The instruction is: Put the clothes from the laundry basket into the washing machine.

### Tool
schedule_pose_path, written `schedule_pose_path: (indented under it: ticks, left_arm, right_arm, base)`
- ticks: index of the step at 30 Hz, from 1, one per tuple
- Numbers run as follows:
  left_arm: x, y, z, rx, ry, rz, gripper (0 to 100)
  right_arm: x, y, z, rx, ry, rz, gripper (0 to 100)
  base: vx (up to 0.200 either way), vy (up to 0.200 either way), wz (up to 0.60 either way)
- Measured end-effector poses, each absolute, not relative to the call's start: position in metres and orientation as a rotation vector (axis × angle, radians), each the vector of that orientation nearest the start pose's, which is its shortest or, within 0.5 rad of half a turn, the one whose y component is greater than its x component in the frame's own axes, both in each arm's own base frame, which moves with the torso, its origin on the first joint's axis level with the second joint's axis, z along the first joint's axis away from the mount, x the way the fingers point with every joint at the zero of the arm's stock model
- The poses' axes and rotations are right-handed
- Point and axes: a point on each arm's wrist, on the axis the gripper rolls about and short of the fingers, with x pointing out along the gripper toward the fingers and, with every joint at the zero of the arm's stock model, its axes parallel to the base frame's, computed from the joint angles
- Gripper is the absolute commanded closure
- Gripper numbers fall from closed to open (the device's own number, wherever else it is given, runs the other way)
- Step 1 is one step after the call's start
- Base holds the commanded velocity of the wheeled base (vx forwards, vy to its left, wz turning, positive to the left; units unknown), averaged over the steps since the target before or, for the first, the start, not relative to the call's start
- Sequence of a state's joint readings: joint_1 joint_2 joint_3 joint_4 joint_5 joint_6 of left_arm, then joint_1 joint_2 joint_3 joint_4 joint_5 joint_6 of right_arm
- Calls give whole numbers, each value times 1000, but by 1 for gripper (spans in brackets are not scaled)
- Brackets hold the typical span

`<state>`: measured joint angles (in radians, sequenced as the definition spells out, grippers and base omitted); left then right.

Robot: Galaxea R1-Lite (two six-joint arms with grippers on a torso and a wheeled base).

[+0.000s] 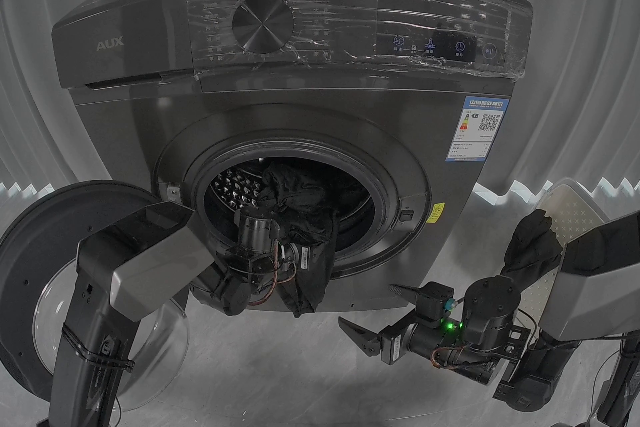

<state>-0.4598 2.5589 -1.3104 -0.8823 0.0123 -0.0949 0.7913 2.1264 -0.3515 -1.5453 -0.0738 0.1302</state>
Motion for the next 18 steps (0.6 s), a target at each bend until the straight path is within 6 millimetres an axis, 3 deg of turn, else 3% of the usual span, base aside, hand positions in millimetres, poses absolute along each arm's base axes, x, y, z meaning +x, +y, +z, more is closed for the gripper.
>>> schedule_pose_path:
  ticks: [9,13,18]
  left_arm:
    - [432,-214,-17,-17,361,-419,100]
    - [444,-214,0,-52,295,-370,100]
    - [467,-215,35,-109,146,-294,100]
  right_arm:
    - [208,211,46,26,257,705,0]
    - [208,212,46,26,257,707,0]
    - [208,212,46,26,256,707,0]
  base:
    - [0,0,0]
    - [0,0,0]
    - [0,0,0]
